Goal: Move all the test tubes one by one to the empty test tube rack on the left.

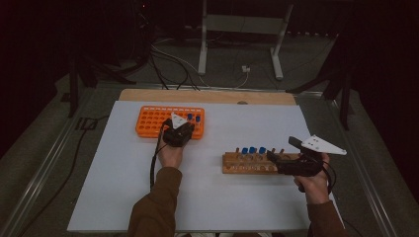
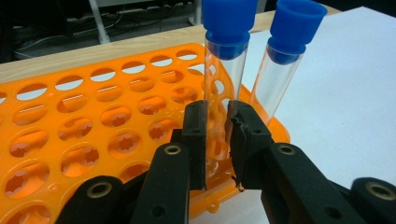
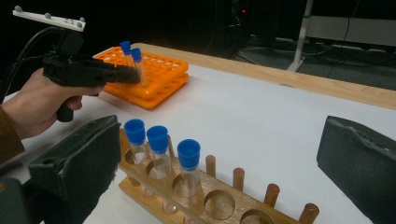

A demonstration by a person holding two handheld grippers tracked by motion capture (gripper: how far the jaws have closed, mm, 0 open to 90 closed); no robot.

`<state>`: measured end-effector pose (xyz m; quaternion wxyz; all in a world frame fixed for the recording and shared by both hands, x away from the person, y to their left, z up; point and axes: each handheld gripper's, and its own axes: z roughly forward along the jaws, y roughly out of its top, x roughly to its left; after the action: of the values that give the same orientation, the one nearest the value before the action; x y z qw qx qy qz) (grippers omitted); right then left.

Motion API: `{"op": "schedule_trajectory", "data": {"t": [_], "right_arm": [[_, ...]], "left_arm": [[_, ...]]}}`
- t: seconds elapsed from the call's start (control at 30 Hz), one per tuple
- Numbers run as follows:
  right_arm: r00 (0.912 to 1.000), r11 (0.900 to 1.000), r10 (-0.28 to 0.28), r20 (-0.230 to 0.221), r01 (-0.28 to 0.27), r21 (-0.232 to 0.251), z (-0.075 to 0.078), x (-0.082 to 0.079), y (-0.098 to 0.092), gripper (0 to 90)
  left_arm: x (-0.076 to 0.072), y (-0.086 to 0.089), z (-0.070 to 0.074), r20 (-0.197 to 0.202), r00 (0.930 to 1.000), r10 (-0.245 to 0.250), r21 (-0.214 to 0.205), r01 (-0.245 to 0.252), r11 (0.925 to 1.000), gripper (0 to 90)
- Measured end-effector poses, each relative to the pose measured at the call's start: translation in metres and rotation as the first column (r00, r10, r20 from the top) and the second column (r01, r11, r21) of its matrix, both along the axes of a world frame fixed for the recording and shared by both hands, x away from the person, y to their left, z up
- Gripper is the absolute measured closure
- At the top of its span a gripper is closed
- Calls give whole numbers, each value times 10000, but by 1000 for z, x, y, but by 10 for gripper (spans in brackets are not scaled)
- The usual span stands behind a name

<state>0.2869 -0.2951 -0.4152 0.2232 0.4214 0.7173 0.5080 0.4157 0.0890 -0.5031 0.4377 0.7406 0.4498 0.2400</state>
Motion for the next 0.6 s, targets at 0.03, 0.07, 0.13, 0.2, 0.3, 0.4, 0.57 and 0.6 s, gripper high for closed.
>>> {"op": "schedule_trajectory", "data": {"t": [0.03, 0.07, 0.13, 0.2, 0.3, 0.4, 0.57, 0.6], "right_arm": [[10000, 10000, -6, -4, 6, 5, 0, 0, 0, 0], [10000, 10000, -8, -10, 8, 8, 0, 0, 0, 0], [10000, 10000, -23, -14, 23, -2, 0, 0, -1, 0], [10000, 10000, -21, -29, 21, 17, 0, 1, -2, 0], [10000, 10000, 2, -56, -2, -28, -2, 1, -1, 1], [9999, 10000, 36, -96, -36, -41, -3, 1, 1, 1], [9999, 10000, 59, -95, -59, -32, -2, 1, 1, 0], [9999, 10000, 58, -88, -59, -33, -2, 1, 1, 0]], "left_arm": [[0, 0, 1, -54, 10000, 49, 4, -49, 10000, 771], [0, 1, 1, -69, 9999, 89, 38, -89, 10000, 743], [-2, 3, 3, -34, 10000, 49, -17, -49, 10000, 719], [-4, 4, 5, 114, 9999, 20, -124, -19, 9999, 718], [-6, 5, 10, 330, 9995, 17, -190, -11, 9998, 728], [-6, 2, 10, 325, 9995, -52, -65, 54, 10000, 775], [-4, 1, 6, -5, 10000, -56, 148, 56, 9999, 783], [-4, 1, 5, -55, 10000, -47, 104, 48, 9999, 783]]}}
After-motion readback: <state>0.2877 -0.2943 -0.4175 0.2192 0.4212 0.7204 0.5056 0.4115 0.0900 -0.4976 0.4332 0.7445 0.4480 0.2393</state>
